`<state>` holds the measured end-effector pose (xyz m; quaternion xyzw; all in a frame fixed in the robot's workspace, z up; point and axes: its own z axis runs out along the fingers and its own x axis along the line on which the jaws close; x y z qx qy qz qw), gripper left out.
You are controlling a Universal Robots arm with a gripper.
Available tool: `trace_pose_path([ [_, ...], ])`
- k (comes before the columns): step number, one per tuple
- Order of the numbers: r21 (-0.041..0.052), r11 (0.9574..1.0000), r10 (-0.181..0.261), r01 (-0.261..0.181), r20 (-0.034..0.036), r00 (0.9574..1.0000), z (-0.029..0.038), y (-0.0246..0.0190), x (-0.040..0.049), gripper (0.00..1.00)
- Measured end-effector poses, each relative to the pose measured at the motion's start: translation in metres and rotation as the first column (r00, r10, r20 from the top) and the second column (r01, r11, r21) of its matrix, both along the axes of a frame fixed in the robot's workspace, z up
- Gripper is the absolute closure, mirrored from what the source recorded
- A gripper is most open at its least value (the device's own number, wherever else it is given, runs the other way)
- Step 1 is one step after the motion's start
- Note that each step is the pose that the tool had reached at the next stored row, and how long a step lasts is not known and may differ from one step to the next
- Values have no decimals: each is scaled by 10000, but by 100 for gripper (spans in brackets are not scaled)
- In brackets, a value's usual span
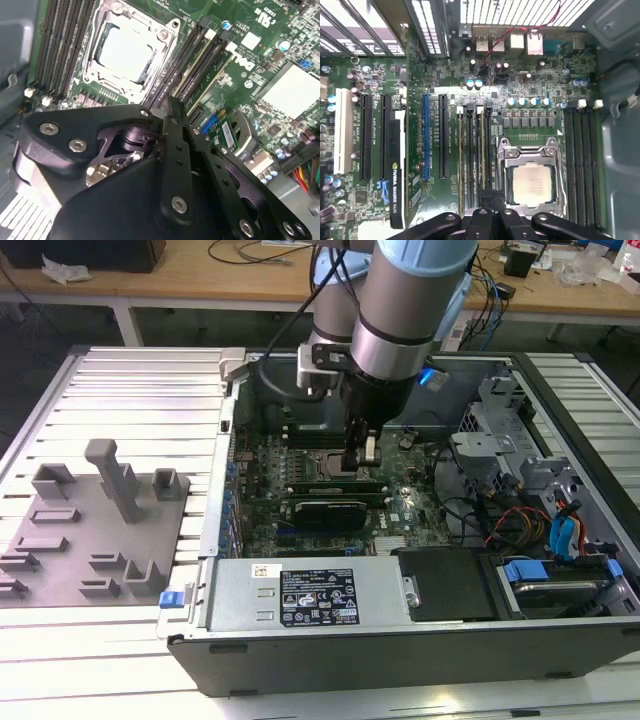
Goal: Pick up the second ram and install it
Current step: 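Press down the second ram until it locks into place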
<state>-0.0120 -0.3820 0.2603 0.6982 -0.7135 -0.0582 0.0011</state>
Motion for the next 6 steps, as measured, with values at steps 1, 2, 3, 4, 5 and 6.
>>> trace_pose_path([
  [1, 2, 10000, 0, 0, 0, 10000, 11, 0, 0, 89],
  [2, 3, 10000, 0, 0, 0, 10000, 11, 0, 0, 89],
  [3, 1, 10000, -1, 1, 0, 10000, 13, 0, 0, 89],
  [4, 1, 10000, -1, 1, 0, 10000, 13, 0, 0, 89],
  [5, 1, 10000, -1, 1, 0, 10000, 14, 0, 0, 89],
  [6, 1, 10000, -1, 1, 0, 10000, 14, 0, 0, 89],
])
